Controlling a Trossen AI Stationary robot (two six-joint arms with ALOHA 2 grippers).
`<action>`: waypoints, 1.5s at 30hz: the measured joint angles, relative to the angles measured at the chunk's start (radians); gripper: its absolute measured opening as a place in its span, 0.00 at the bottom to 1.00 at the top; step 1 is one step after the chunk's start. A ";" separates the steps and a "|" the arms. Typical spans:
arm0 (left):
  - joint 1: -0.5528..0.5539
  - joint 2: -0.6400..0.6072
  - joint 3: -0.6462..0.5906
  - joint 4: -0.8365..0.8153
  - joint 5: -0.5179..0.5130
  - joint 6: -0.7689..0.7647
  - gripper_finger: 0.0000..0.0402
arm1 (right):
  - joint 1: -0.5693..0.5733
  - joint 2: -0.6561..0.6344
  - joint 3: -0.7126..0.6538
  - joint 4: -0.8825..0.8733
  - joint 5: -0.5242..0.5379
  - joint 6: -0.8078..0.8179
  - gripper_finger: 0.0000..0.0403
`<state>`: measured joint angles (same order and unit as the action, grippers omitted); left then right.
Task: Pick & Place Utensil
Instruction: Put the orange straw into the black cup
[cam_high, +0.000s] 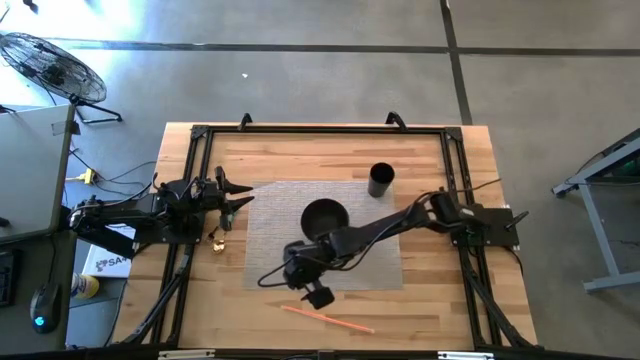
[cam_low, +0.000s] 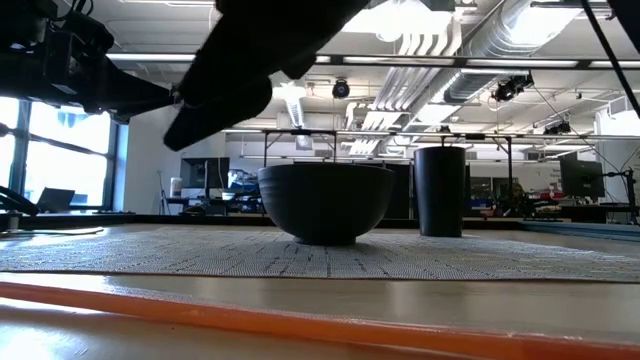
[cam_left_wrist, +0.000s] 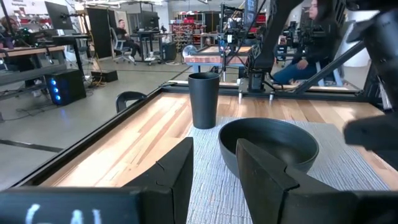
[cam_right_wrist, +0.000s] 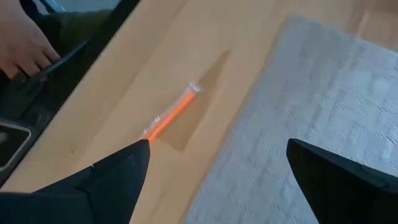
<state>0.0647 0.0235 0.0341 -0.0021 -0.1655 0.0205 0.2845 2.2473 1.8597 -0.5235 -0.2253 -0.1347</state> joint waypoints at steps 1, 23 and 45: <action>0.000 0.000 0.000 0.000 0.000 0.000 0.30 | 0.001 0.009 0.004 0.012 -0.006 0.003 0.91; 0.000 0.000 0.000 0.000 0.002 0.000 0.30 | 0.145 0.143 -0.010 0.233 0.297 0.358 0.80; 0.000 0.000 0.000 0.000 0.017 0.000 0.30 | 0.202 0.140 -0.007 0.056 0.353 0.445 0.28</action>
<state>0.0647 0.0238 0.0342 -0.0025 -0.1486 0.0204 0.4863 2.3878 1.8523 -0.4670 0.1281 0.3106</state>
